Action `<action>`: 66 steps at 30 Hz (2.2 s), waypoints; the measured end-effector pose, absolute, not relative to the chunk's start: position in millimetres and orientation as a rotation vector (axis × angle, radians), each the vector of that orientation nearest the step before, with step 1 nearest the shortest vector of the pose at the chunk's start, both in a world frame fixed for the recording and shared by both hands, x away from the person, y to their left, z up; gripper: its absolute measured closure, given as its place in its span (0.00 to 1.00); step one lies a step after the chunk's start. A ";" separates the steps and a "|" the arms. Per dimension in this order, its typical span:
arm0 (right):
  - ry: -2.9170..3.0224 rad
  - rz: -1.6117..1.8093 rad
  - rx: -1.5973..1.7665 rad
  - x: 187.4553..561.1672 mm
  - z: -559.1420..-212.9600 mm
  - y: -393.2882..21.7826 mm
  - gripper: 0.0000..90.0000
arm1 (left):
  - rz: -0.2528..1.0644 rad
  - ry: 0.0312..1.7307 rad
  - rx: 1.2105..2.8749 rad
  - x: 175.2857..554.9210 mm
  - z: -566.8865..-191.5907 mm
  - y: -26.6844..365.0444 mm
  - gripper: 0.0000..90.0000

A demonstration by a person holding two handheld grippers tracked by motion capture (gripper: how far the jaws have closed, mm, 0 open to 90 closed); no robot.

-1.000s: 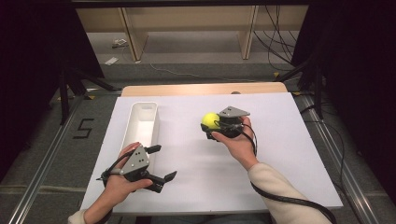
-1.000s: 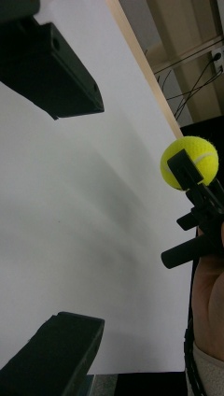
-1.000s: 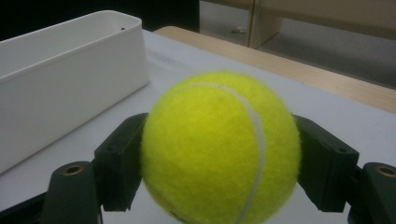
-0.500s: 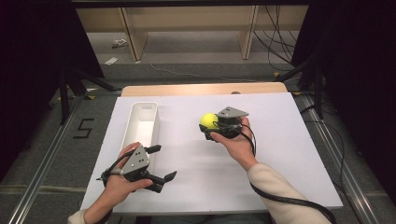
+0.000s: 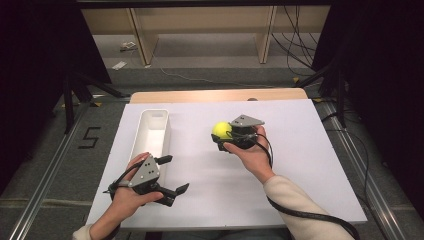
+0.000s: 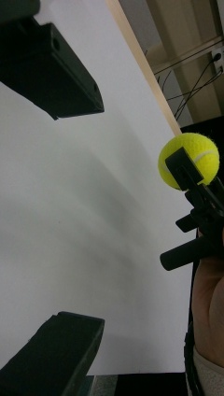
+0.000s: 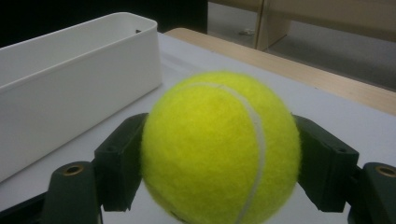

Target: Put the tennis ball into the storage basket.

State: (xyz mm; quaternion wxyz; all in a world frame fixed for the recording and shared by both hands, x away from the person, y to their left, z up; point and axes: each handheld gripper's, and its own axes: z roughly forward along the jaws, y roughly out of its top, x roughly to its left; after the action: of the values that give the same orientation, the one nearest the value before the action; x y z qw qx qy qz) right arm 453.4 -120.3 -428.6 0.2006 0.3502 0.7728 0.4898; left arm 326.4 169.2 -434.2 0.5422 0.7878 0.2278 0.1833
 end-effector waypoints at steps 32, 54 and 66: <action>2.183 1.390 0.940 447.4 -426.6 -108.3 0.29 | 0.436 0.541 1.871 326.4 -434.3 169.2 0.00; 2.192 1.405 0.917 445.2 -424.2 -102.3 0.29 | 0.436 0.541 1.871 326.5 -434.3 169.2 0.00; 2.194 1.413 0.903 444.5 -421.4 -99.3 0.29 | 0.435 0.541 1.872 326.5 -434.4 169.0 0.00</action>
State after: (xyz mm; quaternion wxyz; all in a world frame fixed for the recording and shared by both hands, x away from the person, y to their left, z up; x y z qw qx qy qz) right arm 444.5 -99.3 -421.4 0.1889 0.3212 0.7803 0.5023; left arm 326.5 169.0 -434.4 0.5417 0.7881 0.2277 0.1833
